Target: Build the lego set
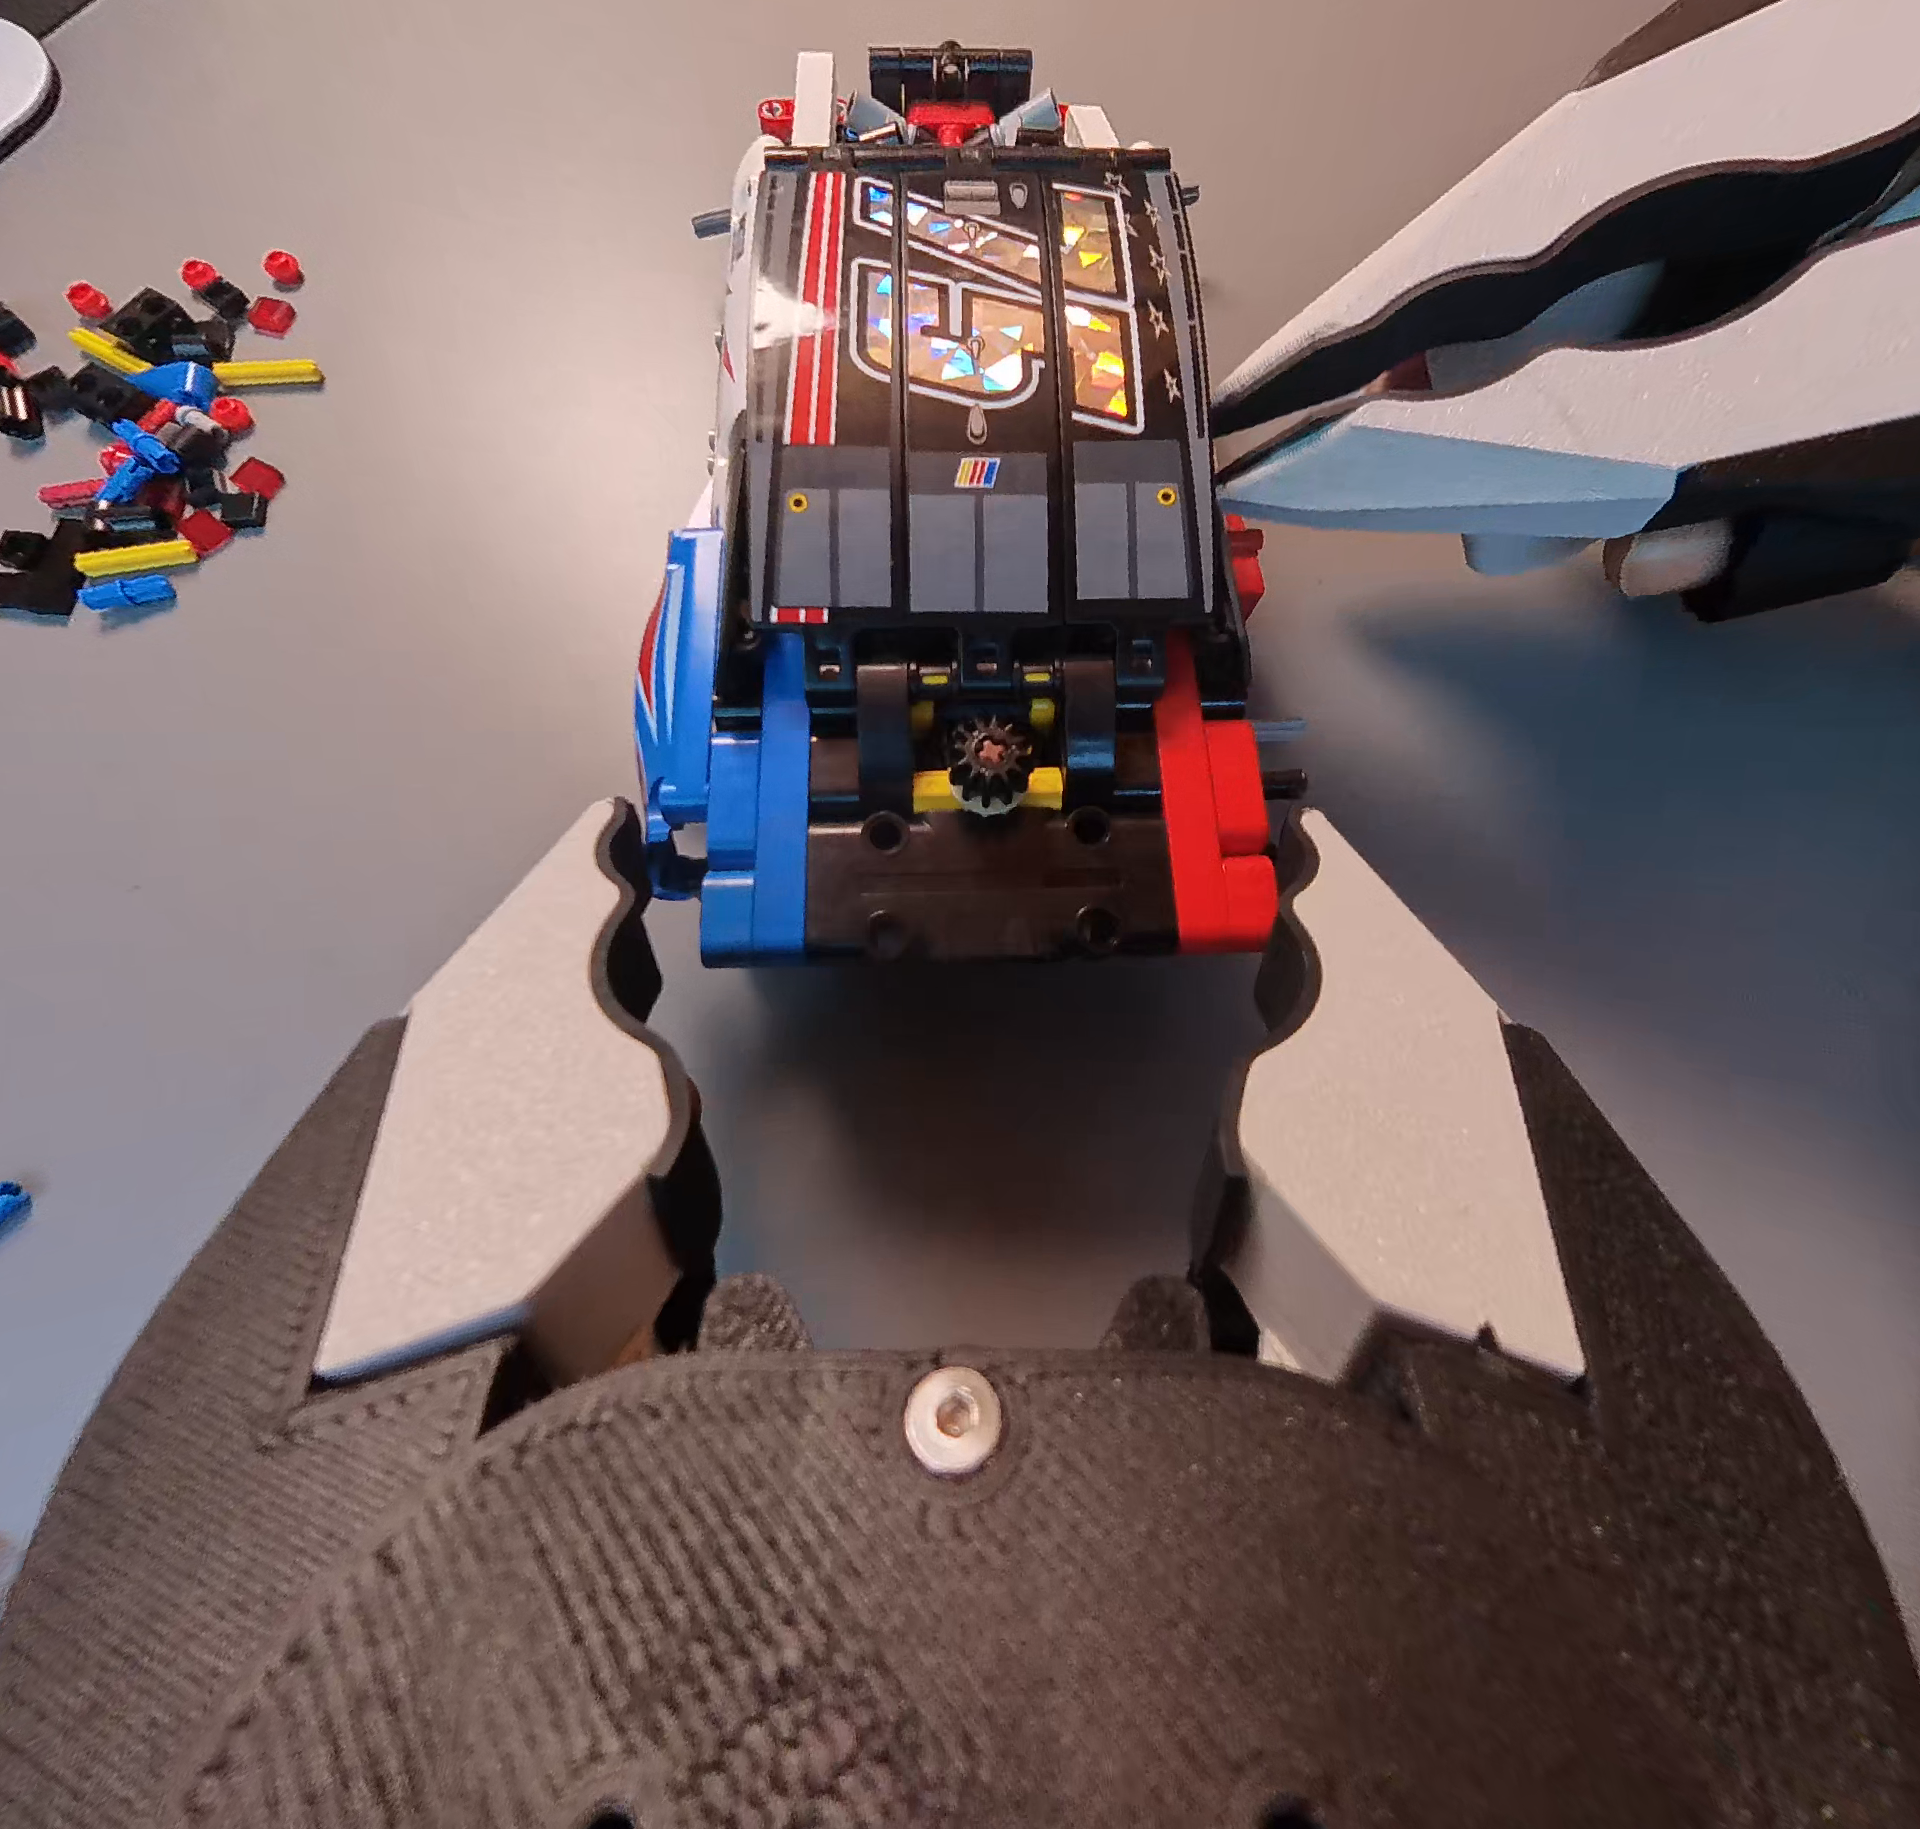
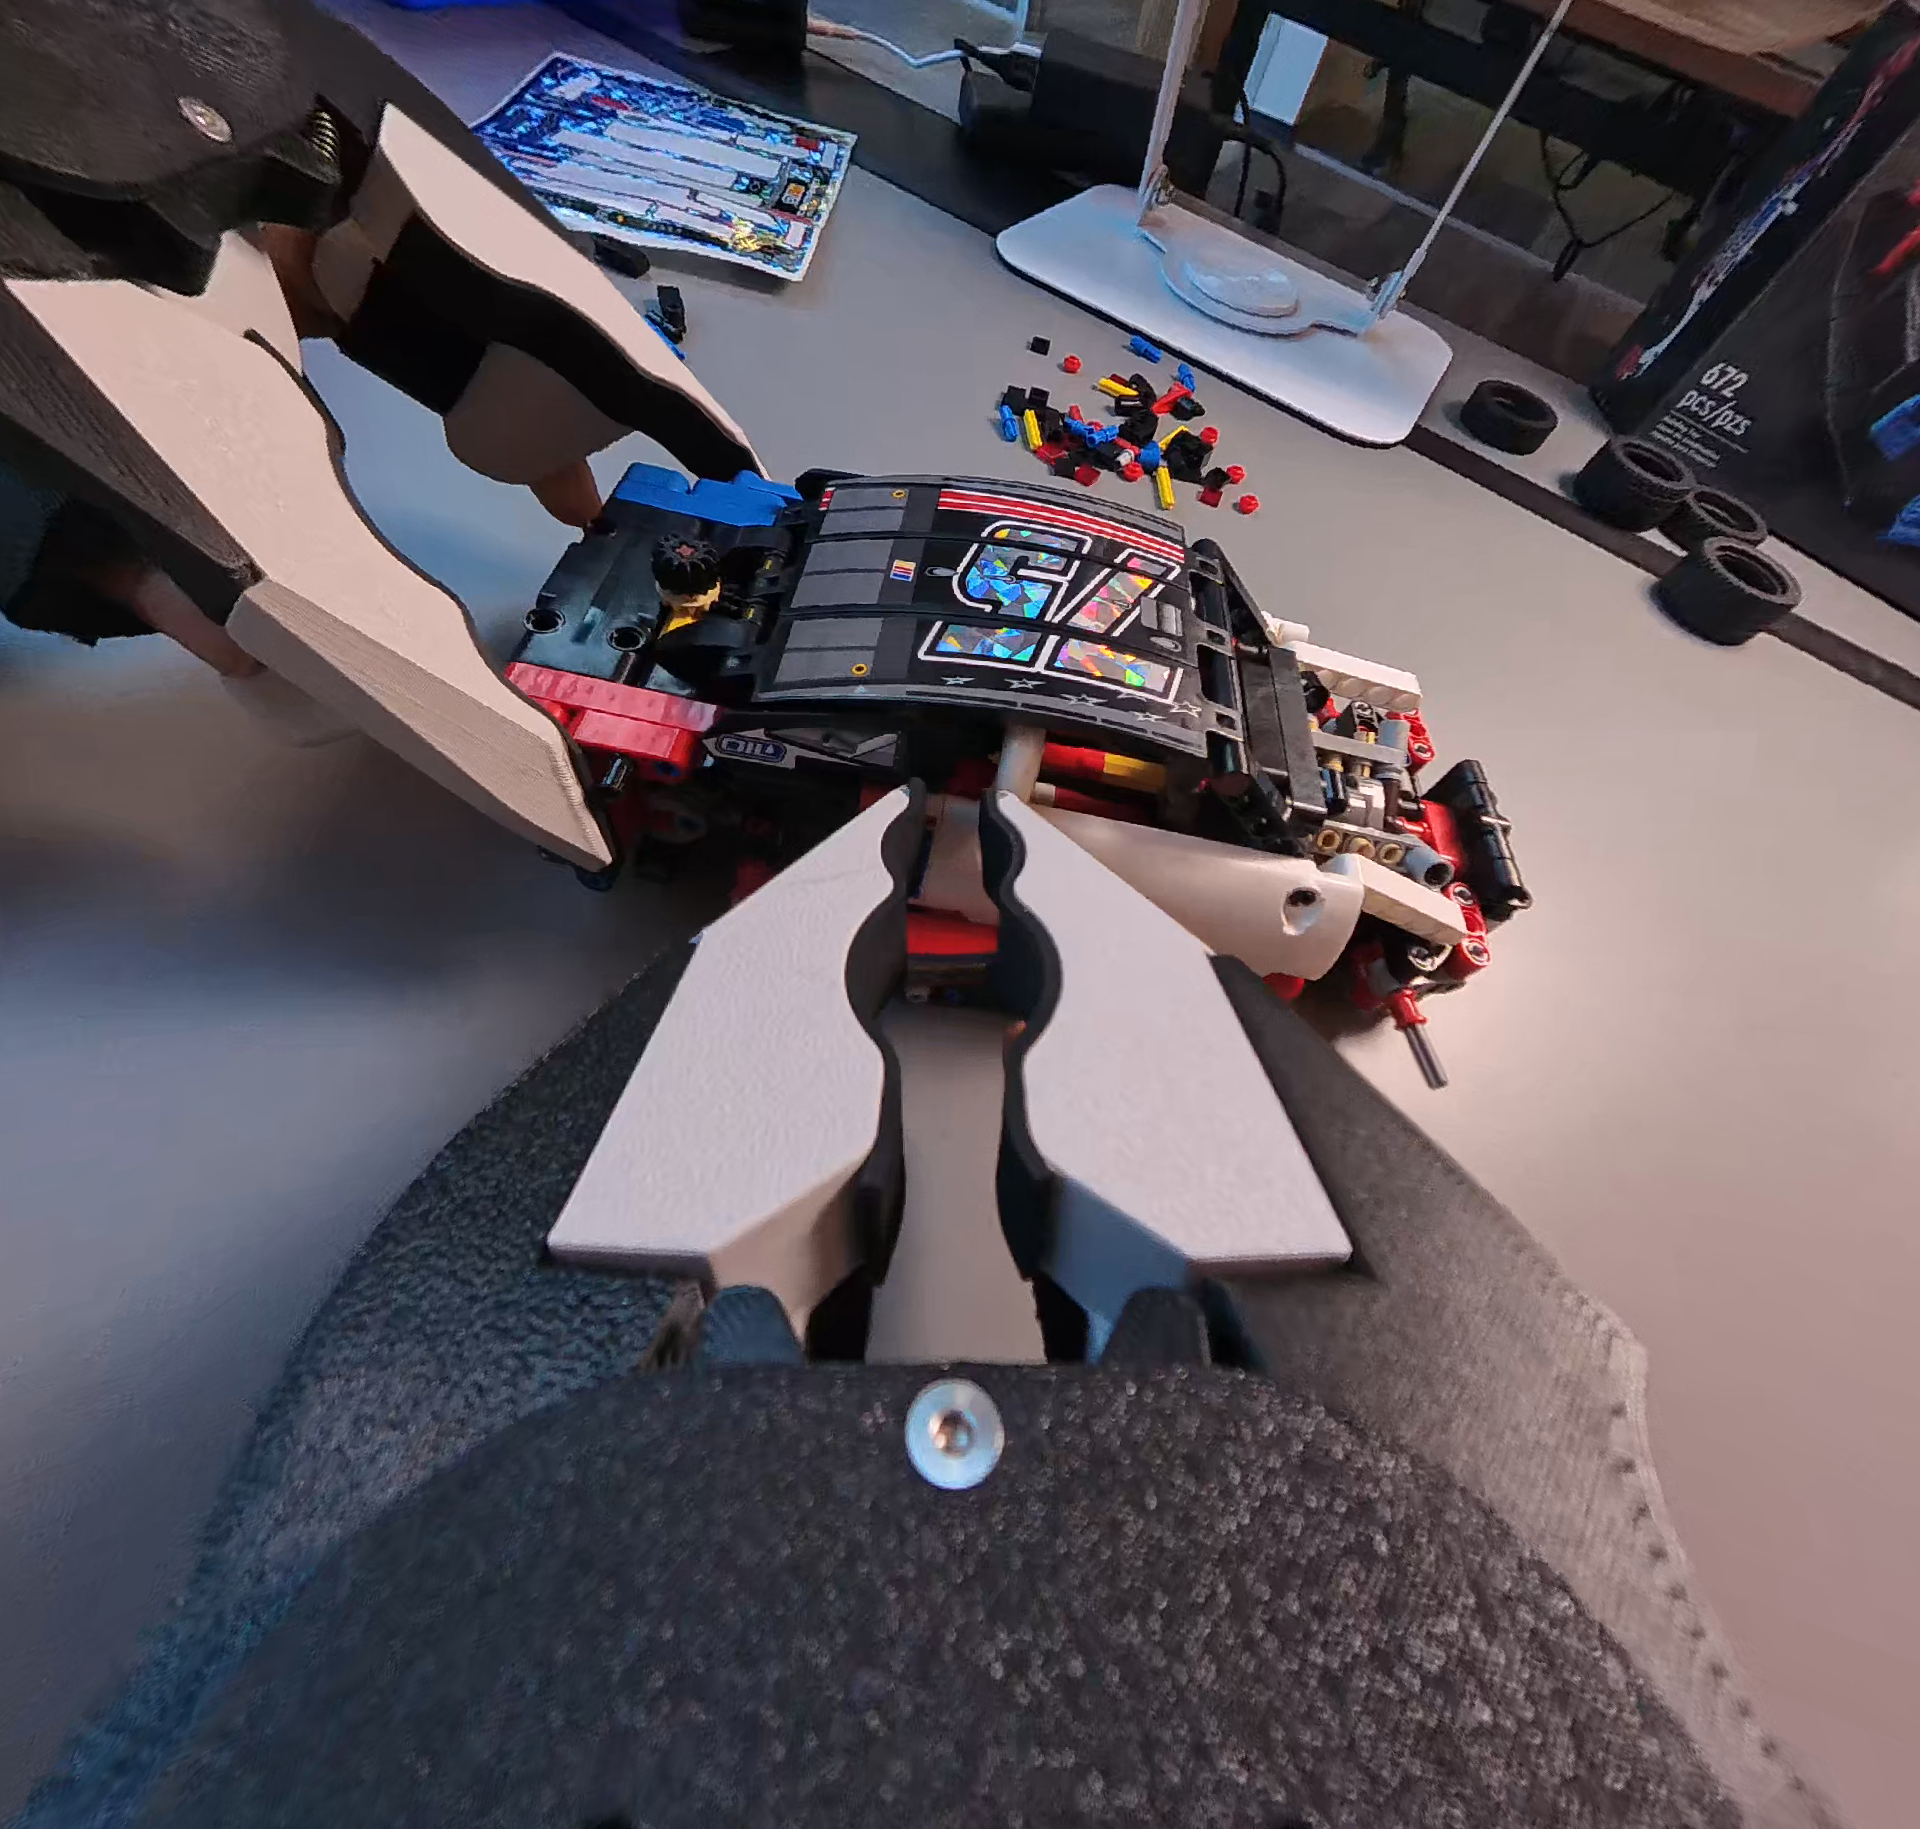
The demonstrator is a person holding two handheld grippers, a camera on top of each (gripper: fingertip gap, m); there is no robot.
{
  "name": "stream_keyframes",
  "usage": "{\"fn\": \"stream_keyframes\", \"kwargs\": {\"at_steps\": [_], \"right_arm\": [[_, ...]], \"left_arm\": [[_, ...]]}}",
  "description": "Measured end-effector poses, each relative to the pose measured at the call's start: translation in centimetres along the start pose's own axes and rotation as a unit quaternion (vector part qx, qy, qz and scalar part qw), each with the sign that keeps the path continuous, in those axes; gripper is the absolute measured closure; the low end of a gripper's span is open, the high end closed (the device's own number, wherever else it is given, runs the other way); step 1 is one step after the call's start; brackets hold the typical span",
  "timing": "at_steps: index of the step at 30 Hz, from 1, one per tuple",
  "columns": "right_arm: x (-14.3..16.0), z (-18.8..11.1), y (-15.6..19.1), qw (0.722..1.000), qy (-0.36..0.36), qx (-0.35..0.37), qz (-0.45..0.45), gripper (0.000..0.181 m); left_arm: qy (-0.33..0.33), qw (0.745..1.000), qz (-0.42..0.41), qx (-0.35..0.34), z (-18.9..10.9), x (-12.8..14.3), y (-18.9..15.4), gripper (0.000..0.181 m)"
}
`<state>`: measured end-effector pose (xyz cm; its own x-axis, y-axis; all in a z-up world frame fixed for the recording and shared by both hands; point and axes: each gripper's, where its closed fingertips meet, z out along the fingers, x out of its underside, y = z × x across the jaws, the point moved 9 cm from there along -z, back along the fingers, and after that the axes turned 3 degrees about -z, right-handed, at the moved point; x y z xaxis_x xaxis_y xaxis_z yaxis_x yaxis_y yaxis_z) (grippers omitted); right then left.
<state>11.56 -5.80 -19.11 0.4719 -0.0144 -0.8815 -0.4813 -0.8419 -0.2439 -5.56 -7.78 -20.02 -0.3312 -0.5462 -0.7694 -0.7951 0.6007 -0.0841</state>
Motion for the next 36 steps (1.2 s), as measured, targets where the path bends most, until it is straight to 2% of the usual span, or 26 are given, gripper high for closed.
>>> {"fn": "stream_keyframes", "kwargs": {"at_steps": [6,9,13,17,22,28,31,33,34,35,36], "right_arm": [[-0.1,0.1,-0.1,1.000,0.003,-0.007,-0.025,0.173],[-0.3,0.1,0.1,0.992,0.004,-0.002,-0.127,0.174],[-0.6,0.1,0.3,0.952,0.006,0.020,-0.306,0.168],[-0.5,0.1,0.6,0.931,-0.005,0.026,-0.363,0.170],[0.2,0.2,1.3,0.907,-0.035,0.078,-0.412,0.170],[0.4,0.3,1.1,0.901,-0.056,0.086,-0.422,0.165],[0.5,0.3,1.0,0.920,-0.050,0.065,-0.384,0.173],[0.4,0.1,0.8,0.932,-0.035,0.049,-0.359,0.170],[0.3,-0.1,0.6,0.939,-0.021,0.036,-0.341,0.165],[0.5,-0.1,0.4,0.943,0.013,0.007,-0.331,0.139],[0.8,-0.2,0.2,0.949,0.042,-0.001,-0.314,0.132]], "left_arm": [[0.002,1.000,0.012,-0.004,0.0,0.1,0.0,0.064],[0.002,1.000,0.016,-0.002,0.0,0.1,0.1,0.064],[0.003,1.000,0.020,0.002,-0.1,0.1,0.2,0.064],[0.003,1.000,0.019,0.002,-0.1,0.1,0.2,0.064],[0.003,1.000,0.016,0.001,-0.1,0.1,0.2,0.064],[0.005,1.000,0.013,-0.002,-0.1,0.1,0.2,0.064],[0.007,1.000,0.010,-0.007,-0.1,0.0,0.1,0.064],[0.009,1.000,0.005,-0.010,-0.1,0.0,0.0,0.064],[0.010,1.000,0.003,-0.012,-0.1,0.0,0.0,0.064],[0.011,1.000,0.003,-0.013,-0.1,0.0,0.0,0.064],[0.010,1.000,0.002,-0.012,-0.1,0.0,0.0,0.064]]}}
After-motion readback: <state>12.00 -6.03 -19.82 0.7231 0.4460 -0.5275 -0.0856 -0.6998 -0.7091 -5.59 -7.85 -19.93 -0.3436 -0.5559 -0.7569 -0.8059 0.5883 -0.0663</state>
